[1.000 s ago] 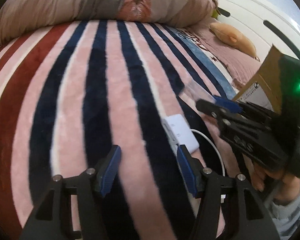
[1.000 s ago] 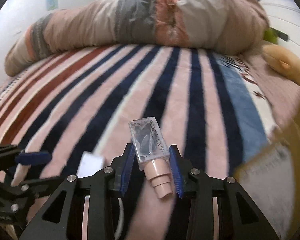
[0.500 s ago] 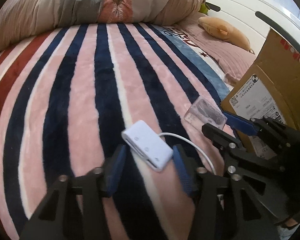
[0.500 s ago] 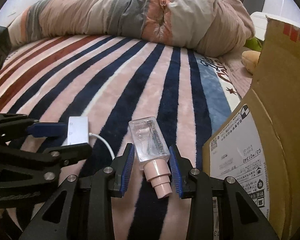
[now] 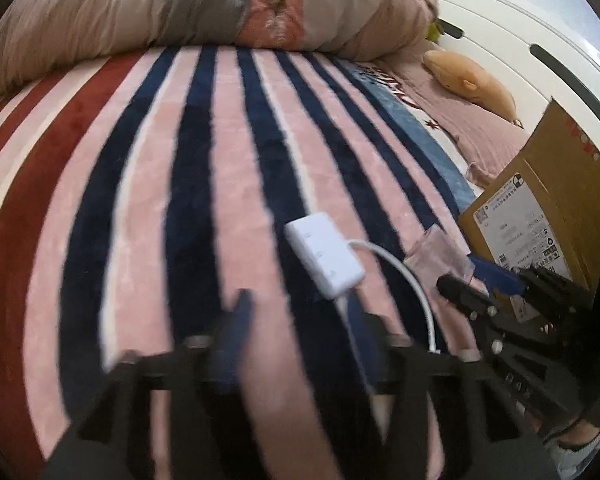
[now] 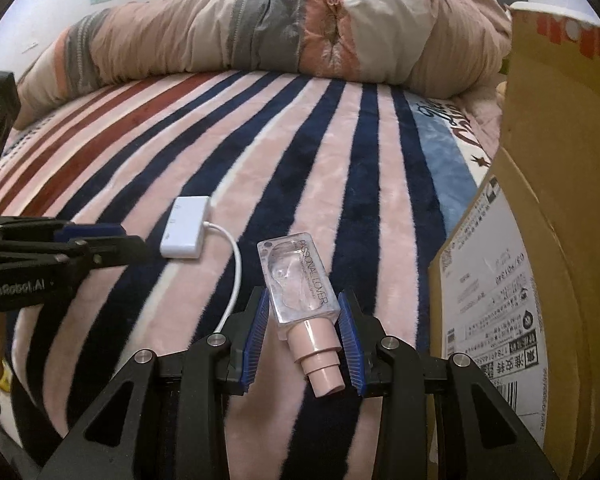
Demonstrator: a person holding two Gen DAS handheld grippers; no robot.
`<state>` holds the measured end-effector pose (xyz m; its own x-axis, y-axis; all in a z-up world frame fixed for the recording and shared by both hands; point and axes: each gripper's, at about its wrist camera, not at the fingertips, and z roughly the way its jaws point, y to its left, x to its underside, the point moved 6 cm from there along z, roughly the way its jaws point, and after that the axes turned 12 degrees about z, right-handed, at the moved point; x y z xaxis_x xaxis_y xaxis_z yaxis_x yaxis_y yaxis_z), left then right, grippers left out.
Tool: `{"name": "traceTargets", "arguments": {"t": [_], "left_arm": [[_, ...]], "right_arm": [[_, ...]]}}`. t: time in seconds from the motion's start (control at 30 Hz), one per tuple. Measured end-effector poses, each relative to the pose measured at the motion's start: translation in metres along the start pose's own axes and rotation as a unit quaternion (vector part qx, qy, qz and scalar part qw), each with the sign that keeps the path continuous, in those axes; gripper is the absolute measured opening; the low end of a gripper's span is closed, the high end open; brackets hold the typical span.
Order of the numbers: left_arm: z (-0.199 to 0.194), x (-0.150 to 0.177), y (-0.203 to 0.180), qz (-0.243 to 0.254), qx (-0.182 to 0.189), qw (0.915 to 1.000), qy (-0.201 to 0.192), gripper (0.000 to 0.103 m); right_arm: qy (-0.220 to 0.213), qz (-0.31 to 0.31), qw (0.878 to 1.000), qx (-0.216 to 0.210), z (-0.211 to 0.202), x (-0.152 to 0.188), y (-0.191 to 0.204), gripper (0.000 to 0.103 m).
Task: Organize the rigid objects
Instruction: 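Grasp the clear pink-capped bottle with the right tool while the left tool grasps the USB adapter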
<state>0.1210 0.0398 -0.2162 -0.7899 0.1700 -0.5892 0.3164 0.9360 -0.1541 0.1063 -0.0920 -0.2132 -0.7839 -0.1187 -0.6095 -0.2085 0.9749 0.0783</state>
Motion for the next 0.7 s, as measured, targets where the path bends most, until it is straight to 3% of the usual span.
{"name": "traceTargets", "arguments": {"t": [0.17, 0.23, 0.27, 0.33, 0.6, 0.7], "left_arm": [[0.025, -0.016, -0.016, -0.001, -0.023, 0.9996, 0.014, 0.059], [0.029, -0.020, -0.015, -0.009, -0.039, 0.9991, 0.012, 0.044], [0.031, -0.021, -0.015, -0.003, -0.053, 0.9985, 0.016, 0.032], [0.029, -0.019, -0.014, 0.009, -0.061, 0.9979, 0.019, 0.026], [-0.007, 0.012, 0.003, 0.021, -0.029, 0.9984, 0.043, 0.026], [-0.005, 0.018, 0.003, 0.019, -0.034, 0.9984, 0.042, 0.026]], "right_arm": [[-0.003, -0.008, 1.000, 0.004, 0.000, 0.003, 0.001, 0.031], [-0.004, -0.005, 1.000, 0.003, 0.000, 0.004, 0.000, 0.031], [-0.003, -0.005, 1.000, 0.004, 0.000, 0.005, 0.000, 0.031], [-0.002, -0.004, 1.000, 0.002, -0.001, 0.006, 0.000, 0.031], [0.017, 0.004, 0.998, -0.061, -0.011, 0.009, 0.011, 0.028], [0.016, -0.003, 0.998, -0.055, -0.007, 0.009, 0.015, 0.028]]}}
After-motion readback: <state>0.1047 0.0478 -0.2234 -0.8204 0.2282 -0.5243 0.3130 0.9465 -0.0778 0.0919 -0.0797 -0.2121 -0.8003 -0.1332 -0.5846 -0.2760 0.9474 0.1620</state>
